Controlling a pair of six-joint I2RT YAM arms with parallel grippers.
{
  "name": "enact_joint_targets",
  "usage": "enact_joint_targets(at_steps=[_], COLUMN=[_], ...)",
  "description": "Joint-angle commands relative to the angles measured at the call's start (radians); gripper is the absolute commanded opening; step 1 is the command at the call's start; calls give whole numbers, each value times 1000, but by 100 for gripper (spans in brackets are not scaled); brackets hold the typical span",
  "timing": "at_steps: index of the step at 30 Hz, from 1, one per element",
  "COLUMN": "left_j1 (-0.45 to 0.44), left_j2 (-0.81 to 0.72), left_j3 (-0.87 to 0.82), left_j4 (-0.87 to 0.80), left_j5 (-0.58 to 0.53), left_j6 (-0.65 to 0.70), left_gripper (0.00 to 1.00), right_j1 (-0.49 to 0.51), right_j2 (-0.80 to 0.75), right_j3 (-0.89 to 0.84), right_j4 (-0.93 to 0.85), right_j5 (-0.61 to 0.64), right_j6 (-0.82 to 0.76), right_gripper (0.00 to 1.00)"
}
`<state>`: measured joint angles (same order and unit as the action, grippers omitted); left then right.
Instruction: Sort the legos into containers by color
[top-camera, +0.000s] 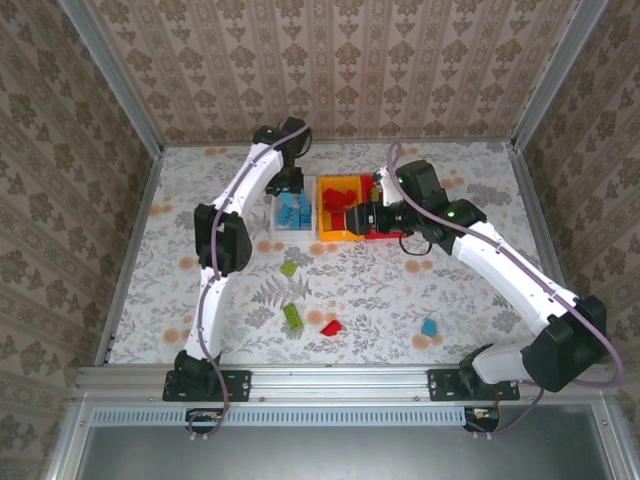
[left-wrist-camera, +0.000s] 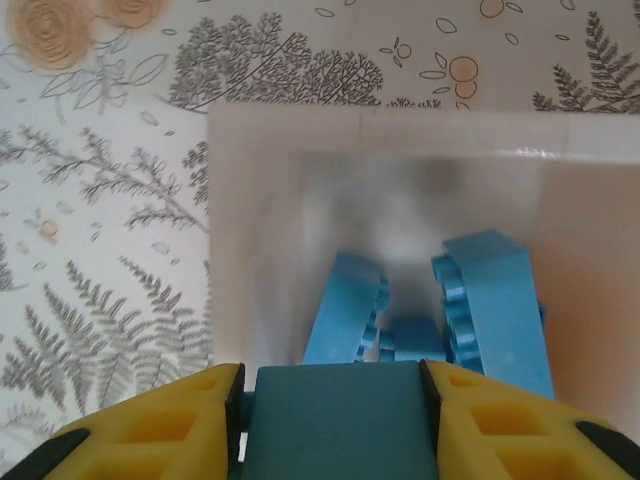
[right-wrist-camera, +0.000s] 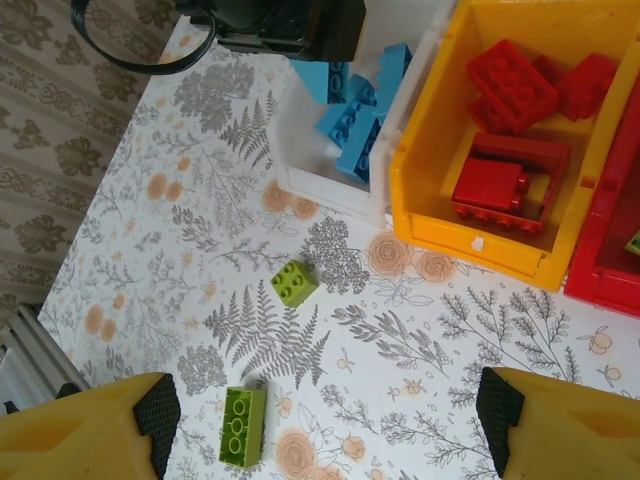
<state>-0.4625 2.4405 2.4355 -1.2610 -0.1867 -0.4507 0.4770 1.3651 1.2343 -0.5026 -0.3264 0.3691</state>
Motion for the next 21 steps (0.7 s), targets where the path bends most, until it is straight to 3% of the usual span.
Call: enact_joint_targets(at_steps=[1, 7, 13, 18, 21], left_j1=[-1, -7, -23, -27, -14], left_j2=[14, -15, -132, -368, -554], left_j3=[30, 17, -63, -295, -502], left_j4=[16, 21, 34, 111, 158], left_j5=[37, 52, 58, 41, 33], left_j6=[35, 33, 11, -33, -67], left_gripper=[43, 61, 64, 63, 63], right_j1=[5, 18, 150, 324, 390], right_j2=[12, 19, 75, 146, 235], right_j3=[21, -8, -39, -75, -26], right_j4=[14, 2, -29, 58, 95], right_j5=[-19, -1, 82, 185, 296], right_j6=[-21, -48, -175, -174, -90], right_gripper=[81, 82, 82, 82, 82])
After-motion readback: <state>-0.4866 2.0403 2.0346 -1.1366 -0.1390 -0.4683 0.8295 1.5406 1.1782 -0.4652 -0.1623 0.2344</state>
